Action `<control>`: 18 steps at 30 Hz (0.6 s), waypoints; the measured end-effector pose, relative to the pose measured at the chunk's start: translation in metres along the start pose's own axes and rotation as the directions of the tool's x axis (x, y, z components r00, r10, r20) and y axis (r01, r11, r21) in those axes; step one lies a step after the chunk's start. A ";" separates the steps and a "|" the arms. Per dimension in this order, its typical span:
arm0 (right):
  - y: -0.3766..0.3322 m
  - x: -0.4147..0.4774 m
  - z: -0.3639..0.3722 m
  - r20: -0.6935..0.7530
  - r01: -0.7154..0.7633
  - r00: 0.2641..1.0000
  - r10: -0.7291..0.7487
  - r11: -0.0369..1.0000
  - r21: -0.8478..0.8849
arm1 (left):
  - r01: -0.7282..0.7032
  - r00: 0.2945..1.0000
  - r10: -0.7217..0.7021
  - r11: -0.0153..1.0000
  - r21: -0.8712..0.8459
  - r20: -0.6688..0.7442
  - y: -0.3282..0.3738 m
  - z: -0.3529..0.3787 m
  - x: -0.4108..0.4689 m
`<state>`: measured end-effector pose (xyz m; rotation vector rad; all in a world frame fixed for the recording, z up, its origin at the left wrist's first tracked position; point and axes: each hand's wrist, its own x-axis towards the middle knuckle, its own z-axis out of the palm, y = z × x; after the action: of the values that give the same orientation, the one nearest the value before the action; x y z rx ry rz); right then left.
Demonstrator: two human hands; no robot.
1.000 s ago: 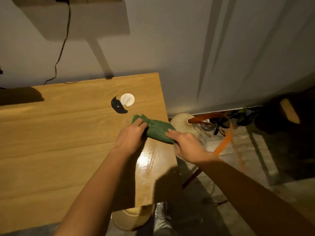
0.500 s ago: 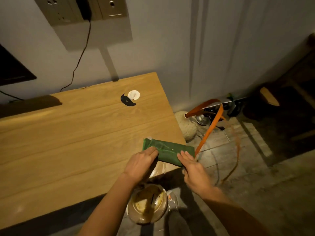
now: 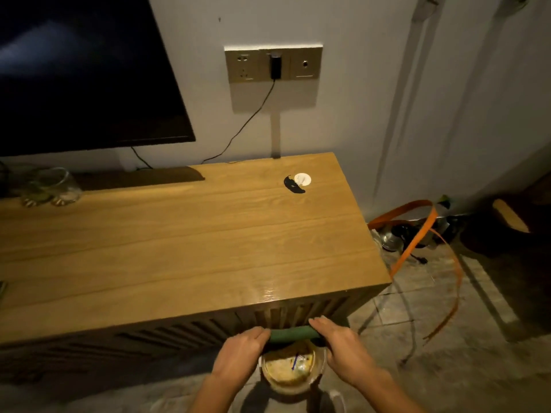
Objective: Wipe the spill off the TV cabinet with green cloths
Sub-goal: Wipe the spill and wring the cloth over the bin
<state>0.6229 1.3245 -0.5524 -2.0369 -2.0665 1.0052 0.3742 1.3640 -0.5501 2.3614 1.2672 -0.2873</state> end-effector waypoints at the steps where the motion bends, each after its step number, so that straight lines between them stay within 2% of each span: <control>1: -0.008 0.000 -0.003 0.033 0.030 0.999 -0.029 0.999 -0.016 | 0.034 0.999 -0.034 0.999 -0.014 0.017 -0.004 0.000 -0.008; 8: -0.053 0.023 -0.045 0.264 0.066 0.963 -0.048 0.996 -0.061 | 0.245 0.968 -0.252 0.942 -0.231 0.000 -0.013 -0.039 -0.035; 11: -0.072 0.037 -0.068 0.323 0.077 0.944 -0.070 0.997 -0.011 | 0.293 0.948 -0.318 0.904 -0.311 -0.030 -0.020 -0.064 -0.045; 15: -0.103 0.065 -0.101 0.322 0.126 0.935 -0.146 0.989 0.082 | 0.370 0.867 -0.493 0.739 -0.564 -0.077 -0.041 -0.091 -0.065; 18: -0.136 0.086 -0.123 0.316 0.074 0.932 -0.175 0.949 0.307 | 0.348 0.779 -0.617 0.571 -0.743 -0.109 -0.065 -0.114 -0.085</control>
<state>0.5534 1.4640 -0.4230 -1.6568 -2.0084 1.6227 0.2698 1.3869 -0.4356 1.3958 1.8097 0.4381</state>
